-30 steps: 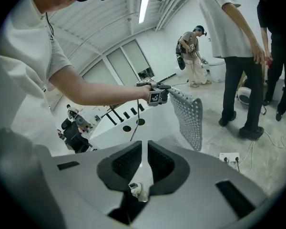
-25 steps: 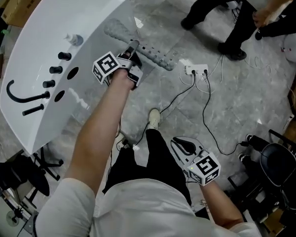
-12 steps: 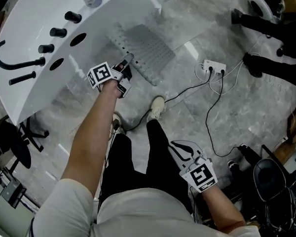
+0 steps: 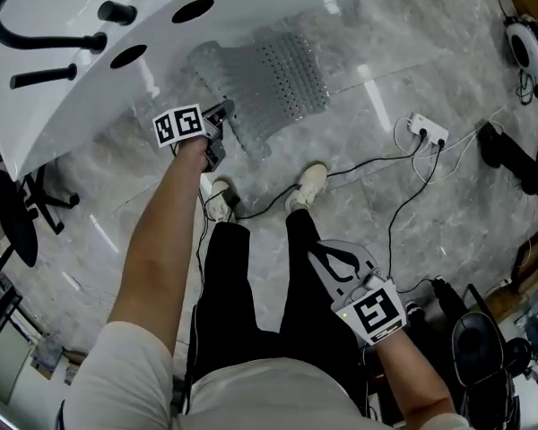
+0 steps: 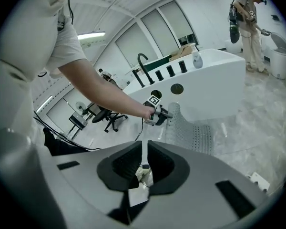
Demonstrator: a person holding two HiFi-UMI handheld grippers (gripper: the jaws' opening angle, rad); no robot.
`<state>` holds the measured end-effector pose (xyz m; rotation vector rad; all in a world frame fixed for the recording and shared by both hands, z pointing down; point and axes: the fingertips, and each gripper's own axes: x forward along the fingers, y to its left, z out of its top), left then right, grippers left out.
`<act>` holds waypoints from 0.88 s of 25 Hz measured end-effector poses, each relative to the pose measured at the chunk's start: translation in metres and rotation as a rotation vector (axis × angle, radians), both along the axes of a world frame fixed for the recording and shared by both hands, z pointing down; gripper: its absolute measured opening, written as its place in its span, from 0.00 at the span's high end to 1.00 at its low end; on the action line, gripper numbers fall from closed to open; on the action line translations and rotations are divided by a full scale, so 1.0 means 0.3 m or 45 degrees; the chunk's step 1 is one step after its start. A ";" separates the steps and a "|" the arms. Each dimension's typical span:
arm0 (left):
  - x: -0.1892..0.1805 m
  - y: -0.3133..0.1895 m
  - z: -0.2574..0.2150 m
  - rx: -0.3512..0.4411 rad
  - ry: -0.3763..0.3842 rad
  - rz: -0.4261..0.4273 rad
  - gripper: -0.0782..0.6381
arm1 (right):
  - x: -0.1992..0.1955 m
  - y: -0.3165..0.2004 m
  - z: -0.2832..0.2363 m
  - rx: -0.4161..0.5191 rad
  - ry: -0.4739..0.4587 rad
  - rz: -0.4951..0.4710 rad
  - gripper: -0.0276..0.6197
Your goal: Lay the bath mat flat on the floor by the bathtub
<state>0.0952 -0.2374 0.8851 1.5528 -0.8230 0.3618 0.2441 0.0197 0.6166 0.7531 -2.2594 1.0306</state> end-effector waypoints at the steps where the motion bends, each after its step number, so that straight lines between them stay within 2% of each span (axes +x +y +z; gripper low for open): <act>1: -0.032 0.006 0.030 -0.007 -0.031 0.003 0.83 | -0.025 -0.017 0.020 0.002 0.001 -0.007 0.89; 8: -0.261 0.039 0.184 -0.043 -0.188 0.045 0.83 | -0.236 -0.096 0.131 0.012 0.010 -0.084 0.89; 11: -0.367 0.052 0.235 -0.061 -0.261 0.047 0.83 | -0.313 -0.125 0.161 0.010 -0.005 -0.071 0.89; 15: -0.477 0.079 0.300 -0.085 -0.335 0.042 0.83 | -0.376 -0.151 0.197 0.003 0.007 -0.064 0.89; 18: -0.562 0.099 0.341 -0.099 -0.430 0.022 0.81 | -0.406 -0.147 0.224 -0.010 0.038 -0.090 0.89; 22: -0.665 0.109 0.346 -0.080 -0.525 0.006 0.80 | -0.443 -0.160 0.241 0.006 0.065 -0.103 0.89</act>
